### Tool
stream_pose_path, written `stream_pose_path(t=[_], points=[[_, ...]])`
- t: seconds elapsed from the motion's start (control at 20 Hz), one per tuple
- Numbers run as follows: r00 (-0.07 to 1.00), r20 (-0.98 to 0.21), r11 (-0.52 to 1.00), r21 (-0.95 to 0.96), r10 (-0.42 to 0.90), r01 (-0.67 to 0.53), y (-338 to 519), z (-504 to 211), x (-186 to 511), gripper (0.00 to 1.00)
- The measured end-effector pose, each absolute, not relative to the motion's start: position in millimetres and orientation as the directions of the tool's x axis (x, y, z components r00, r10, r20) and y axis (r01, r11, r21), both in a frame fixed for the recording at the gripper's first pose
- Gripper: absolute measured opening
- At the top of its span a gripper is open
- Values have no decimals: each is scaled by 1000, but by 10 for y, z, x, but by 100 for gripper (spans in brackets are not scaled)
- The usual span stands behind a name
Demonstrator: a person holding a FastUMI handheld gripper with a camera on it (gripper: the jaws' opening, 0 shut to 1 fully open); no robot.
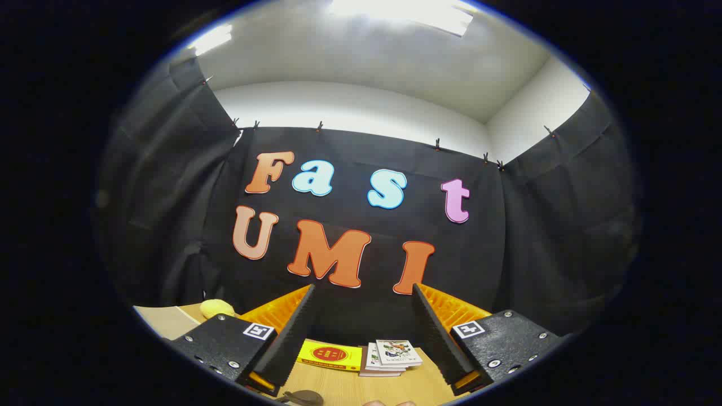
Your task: Open the storage box then place both shoes into the box .Put the left shoe in first, then the right shoe, with the right side of both shoes facing outward in a uniform manner.
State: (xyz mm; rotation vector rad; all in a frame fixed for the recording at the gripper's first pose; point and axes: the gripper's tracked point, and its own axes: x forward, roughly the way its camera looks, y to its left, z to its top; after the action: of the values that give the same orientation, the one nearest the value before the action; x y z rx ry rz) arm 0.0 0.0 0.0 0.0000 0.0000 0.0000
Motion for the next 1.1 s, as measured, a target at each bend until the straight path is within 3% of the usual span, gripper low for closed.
stream_pose_path(t=[1.1], points=[[967, -183, 975, 166, 175, -145, 918, -715, 287, 99]])
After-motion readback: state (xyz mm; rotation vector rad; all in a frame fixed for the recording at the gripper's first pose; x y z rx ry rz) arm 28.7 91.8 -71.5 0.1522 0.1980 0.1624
